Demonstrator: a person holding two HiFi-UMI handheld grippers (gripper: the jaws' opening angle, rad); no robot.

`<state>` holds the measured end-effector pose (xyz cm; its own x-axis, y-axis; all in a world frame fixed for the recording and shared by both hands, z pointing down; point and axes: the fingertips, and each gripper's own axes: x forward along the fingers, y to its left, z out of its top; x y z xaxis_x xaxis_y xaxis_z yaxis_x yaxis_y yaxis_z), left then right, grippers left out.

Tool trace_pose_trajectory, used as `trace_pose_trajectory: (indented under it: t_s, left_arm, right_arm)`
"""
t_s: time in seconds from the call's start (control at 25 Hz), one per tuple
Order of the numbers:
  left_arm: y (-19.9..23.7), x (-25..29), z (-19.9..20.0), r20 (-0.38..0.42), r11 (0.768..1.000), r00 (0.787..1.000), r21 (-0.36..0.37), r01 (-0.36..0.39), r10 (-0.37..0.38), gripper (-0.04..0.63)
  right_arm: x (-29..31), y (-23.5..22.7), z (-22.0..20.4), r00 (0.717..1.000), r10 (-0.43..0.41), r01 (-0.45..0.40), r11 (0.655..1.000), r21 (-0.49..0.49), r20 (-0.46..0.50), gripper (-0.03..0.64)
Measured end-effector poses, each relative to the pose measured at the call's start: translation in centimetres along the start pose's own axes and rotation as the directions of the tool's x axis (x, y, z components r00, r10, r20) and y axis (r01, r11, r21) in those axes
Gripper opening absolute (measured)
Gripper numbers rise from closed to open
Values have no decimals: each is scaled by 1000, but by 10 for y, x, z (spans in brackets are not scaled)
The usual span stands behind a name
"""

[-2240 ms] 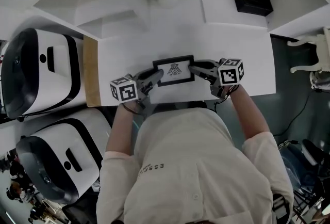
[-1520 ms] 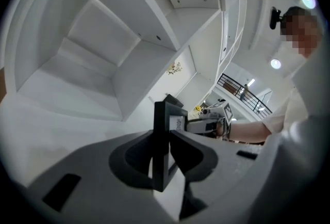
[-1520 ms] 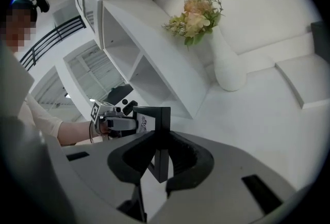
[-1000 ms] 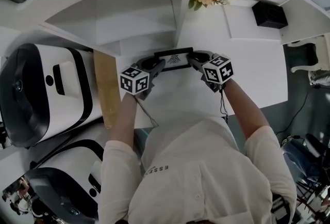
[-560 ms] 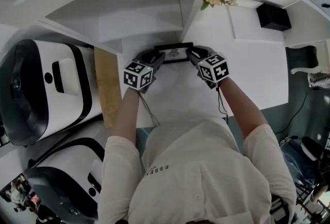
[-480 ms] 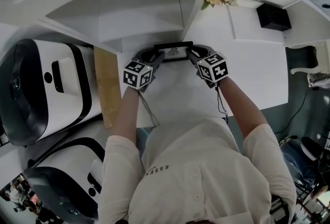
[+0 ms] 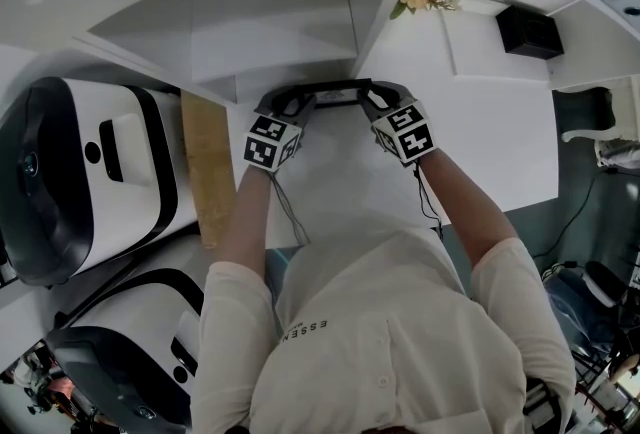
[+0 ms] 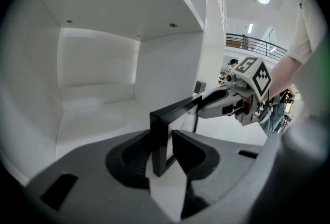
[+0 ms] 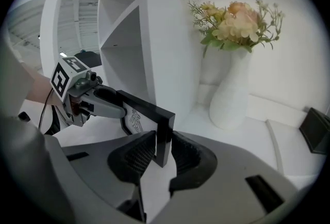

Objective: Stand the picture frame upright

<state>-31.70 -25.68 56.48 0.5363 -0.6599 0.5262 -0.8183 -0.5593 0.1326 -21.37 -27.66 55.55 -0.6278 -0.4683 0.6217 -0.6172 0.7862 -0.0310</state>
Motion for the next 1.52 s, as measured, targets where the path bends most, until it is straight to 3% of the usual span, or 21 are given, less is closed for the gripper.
trace_pose_trajectory:
  t_s: [0.4, 0.72, 0.8, 0.84, 0.96, 1.16, 1.44, 1.52]
  left_arm:
    - [10, 1, 3, -14, 995, 996, 53, -85, 86, 115]
    - [10, -1, 2, -16, 995, 994, 11, -104, 104, 124]
    - [12, -3, 1, -15, 993, 993, -1, -120, 120, 157]
    - [13, -4, 2, -10, 992, 992, -8, -126, 126, 204]
    - [15, -15, 8, 31, 989, 988, -18, -150, 150, 233]
    - [6, -39, 17, 75, 985, 982, -10, -173, 173, 235]
    - [-26, -85, 50, 242, 978, 951, 39, -206, 191, 232]
    - [-37, -98, 57, 277, 978, 942, 34, -207, 190, 220]
  right_arm:
    - [7, -1, 5, 1000, -28, 28, 1000, -5, -3, 89]
    - [8, -6, 3, 999, -33, 33, 998, 61, -1, 122]
    - [5, -5, 2, 1000, -22, 22, 997, 79, 0, 156]
    - [3, -2, 3, 1000, -11, 11, 996, 86, 6, 182]
    - [-5, 2, 10, 999, -21, 18, 997, 70, 43, 221]
    - [-22, 0, 19, 987, -78, 71, 996, 58, 137, 222]
    - [-66, 9, 29, 973, -73, 66, 997, 39, 220, 219]
    - [-83, 14, 35, 963, -72, 64, 997, 37, 259, 180]
